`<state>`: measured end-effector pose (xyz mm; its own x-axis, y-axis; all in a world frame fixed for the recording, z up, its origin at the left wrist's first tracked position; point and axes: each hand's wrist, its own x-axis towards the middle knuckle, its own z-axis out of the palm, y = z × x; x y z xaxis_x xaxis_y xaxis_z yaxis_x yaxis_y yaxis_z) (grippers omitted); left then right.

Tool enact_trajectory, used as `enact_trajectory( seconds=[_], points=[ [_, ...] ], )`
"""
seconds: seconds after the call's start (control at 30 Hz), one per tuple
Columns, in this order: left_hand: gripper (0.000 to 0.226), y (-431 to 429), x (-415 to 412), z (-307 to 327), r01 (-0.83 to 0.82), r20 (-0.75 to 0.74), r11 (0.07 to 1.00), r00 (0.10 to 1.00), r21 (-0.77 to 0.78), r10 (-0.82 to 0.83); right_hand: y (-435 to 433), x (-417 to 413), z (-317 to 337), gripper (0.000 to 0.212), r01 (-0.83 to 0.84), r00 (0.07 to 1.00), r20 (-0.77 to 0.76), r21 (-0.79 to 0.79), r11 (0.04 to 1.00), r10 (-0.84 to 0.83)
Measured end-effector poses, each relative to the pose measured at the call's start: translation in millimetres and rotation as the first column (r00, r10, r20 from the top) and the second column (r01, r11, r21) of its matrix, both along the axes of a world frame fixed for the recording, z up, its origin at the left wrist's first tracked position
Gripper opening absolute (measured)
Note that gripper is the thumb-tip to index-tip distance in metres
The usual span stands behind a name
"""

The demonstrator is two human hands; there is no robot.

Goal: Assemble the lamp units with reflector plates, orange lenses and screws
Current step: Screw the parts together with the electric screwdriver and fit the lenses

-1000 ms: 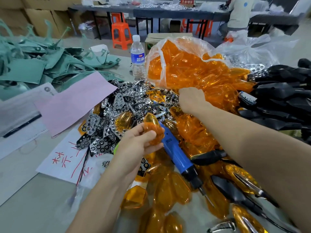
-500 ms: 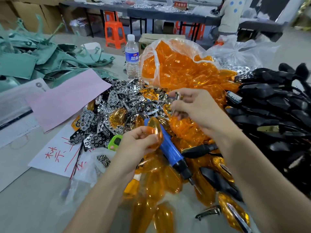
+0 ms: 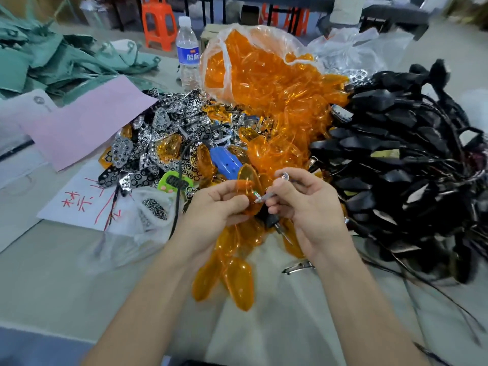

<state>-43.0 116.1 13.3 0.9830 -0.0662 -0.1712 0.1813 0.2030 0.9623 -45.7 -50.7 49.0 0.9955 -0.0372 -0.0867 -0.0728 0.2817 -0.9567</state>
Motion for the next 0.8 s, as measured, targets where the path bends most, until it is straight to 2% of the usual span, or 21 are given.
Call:
enact_trajectory(
  seconds=[0.1, 0.2, 0.27, 0.33, 0.4, 0.47, 0.53, 0.6, 0.73, 0.8],
  points=[
    [0.027, -2.8, -8.1, 1.0, -0.007, 0.035, 1.000, 0.999, -0.025, 0.008, 1.0, -11.3, -4.2, 0.013, -0.012, 0.995, -0.101, 0.152, 0.988, 0.027],
    [0.027, -7.7, -14.7, 3.0, -0.012, 0.070, 0.999, 0.997, -0.045, 0.015, 6.7, -23.4, -12.7, 0.024, 0.014, 0.991, -0.135, 0.201, 0.979, 0.014],
    [0.027, -9.5, -16.3, 3.0, -0.028, 0.055, 0.997, 0.998, -0.075, 0.033, 10.5, -29.2, -21.0, 0.016, 0.094, 0.990, -0.118, 0.105, 0.990, -0.081],
    [0.023, -10.5, -17.1, 3.1, -0.052, 0.009, 0.989, 0.998, -0.135, 0.054, 10.8, -33.3, -27.1, 0.016, 0.155, 0.988, -0.013, -0.088, 0.984, -0.156],
    [0.021, -11.2, -18.0, 3.5, -0.059, -0.030, 0.981, 0.998, -0.183, 0.054, 10.4, -35.4, -29.1, 0.017, 0.156, 0.984, 0.136, -0.310, 0.938, -0.119],
    [0.020, -11.1, -19.4, 3.7, -0.061, -0.037, 0.979, 0.998, -0.192, 0.054, 9.5, -37.3, -29.3, 0.012, 0.142, 0.978, 0.202, -0.452, 0.880, -0.054],
    [0.021, -11.2, -20.1, 3.0, -0.073, -0.029, 0.986, 0.997, -0.151, 0.070, 6.9, -36.8, -28.3, 0.012, 0.157, 0.975, 0.215, -0.497, 0.853, -0.054],
    [0.025, -11.6, -20.3, 1.7, -0.090, -0.006, 0.994, 0.996, -0.068, 0.090, 5.0, -35.8, -26.6, 0.017, 0.151, 0.978, 0.201, -0.472, 0.868, -0.060],
    [0.027, -13.7, -21.2, -1.0, -0.077, 0.043, 0.997, 0.996, 0.028, 0.076, 6.3, -36.3, -23.6, 0.033, -0.002, 0.996, 0.084, -0.408, 0.913, 0.040],
    [0.023, -15.3, -21.9, -0.7, -0.069, 0.061, 0.997, 0.996, 0.038, 0.067, 8.0, -36.7, -26.0, 0.034, -0.011, 0.998, 0.052, -0.405, 0.914, 0.035]
  ],
)
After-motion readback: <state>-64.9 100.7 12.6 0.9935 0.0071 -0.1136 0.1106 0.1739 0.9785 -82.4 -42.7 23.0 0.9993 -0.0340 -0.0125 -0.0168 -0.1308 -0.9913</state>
